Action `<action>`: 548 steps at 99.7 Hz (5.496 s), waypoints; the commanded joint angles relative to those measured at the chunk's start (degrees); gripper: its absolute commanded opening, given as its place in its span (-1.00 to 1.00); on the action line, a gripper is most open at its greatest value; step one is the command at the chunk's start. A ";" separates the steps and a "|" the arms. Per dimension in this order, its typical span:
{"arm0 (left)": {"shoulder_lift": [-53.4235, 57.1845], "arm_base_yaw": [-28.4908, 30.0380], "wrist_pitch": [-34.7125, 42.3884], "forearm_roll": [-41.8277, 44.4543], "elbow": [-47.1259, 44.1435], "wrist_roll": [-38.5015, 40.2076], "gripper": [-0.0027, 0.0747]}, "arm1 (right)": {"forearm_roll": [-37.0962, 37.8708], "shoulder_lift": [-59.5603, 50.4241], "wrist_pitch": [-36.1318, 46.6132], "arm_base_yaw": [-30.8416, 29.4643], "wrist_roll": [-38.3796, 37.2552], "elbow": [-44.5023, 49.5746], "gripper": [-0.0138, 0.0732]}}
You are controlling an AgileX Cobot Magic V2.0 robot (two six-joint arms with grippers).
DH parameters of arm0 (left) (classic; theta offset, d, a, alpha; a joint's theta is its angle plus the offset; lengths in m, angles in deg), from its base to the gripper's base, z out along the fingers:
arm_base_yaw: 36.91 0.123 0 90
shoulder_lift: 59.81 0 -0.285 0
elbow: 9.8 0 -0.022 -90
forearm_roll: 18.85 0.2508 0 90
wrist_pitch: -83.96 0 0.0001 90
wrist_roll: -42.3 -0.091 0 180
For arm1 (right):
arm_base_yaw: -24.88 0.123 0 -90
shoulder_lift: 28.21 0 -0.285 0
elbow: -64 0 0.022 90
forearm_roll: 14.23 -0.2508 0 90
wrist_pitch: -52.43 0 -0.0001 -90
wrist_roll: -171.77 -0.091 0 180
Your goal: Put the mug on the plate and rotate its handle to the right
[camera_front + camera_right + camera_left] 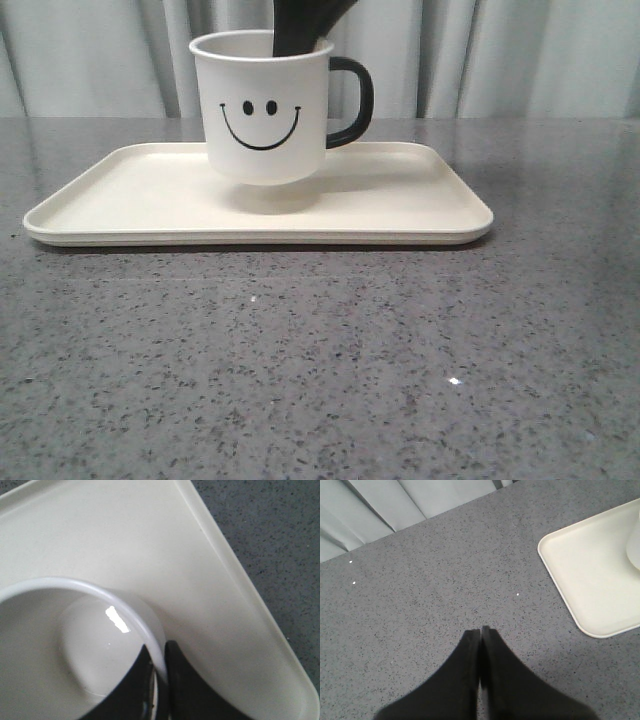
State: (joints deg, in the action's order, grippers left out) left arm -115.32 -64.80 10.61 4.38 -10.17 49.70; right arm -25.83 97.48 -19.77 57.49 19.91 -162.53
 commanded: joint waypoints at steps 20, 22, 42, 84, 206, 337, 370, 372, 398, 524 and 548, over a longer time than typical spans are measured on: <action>0.23 0.13 1.18 0.90 1.13 0.60 -0.98 | -1.12 -2.21 -0.60 -0.15 -0.65 -1.95 -0.95; 0.23 0.13 1.18 0.90 1.13 0.60 -0.98 | -1.12 -2.15 -0.60 -0.15 -0.88 -1.95 -0.95; 0.23 0.13 1.18 0.88 1.13 0.60 -0.98 | -1.12 -1.11 -1.10 -0.15 -1.55 -1.95 -0.95; 0.23 0.13 1.18 0.78 1.13 0.60 -0.98 | -1.12 -0.40 -1.94 -0.15 -1.55 -1.95 -0.95; 0.23 0.13 1.18 0.21 1.13 0.60 -0.98 | -0.87 -0.63 -2.12 -0.35 -1.55 -1.95 -0.33; 0.23 0.13 1.61 0.03 1.13 0.60 -0.98 | 0.45 -38.54 7.38 -22.99 -12.10 -10.76 -0.45; 0.23 0.13 1.69 0.03 1.13 0.60 -0.98 | 9.81 -59.21 17.42 -29.62 -18.25 14.71 -0.94; 0.23 0.13 1.69 0.03 1.13 0.60 -0.98 | 11.11 -60.68 18.22 -29.68 -19.38 16.88 -0.94; 0.23 0.13 3.76 0.03 1.13 0.60 -0.98 | 24.09 -74.77 24.19 -29.68 -26.10 39.52 -0.94; 2.41 2.58 13.60 -1.75 -1.67 0.41 -0.98 | 24.68 -78.30 21.35 -29.68 -26.10 47.20 -0.94; 15.66 10.91 49.83 -10.83 -23.73 0.41 -0.98 | 24.68 -78.30 21.35 -29.68 -26.10 47.20 -0.94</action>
State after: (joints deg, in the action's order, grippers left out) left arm -103.97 -56.23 42.74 -3.72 -27.32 49.70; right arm -2.60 18.44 -2.55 28.13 -6.01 -114.38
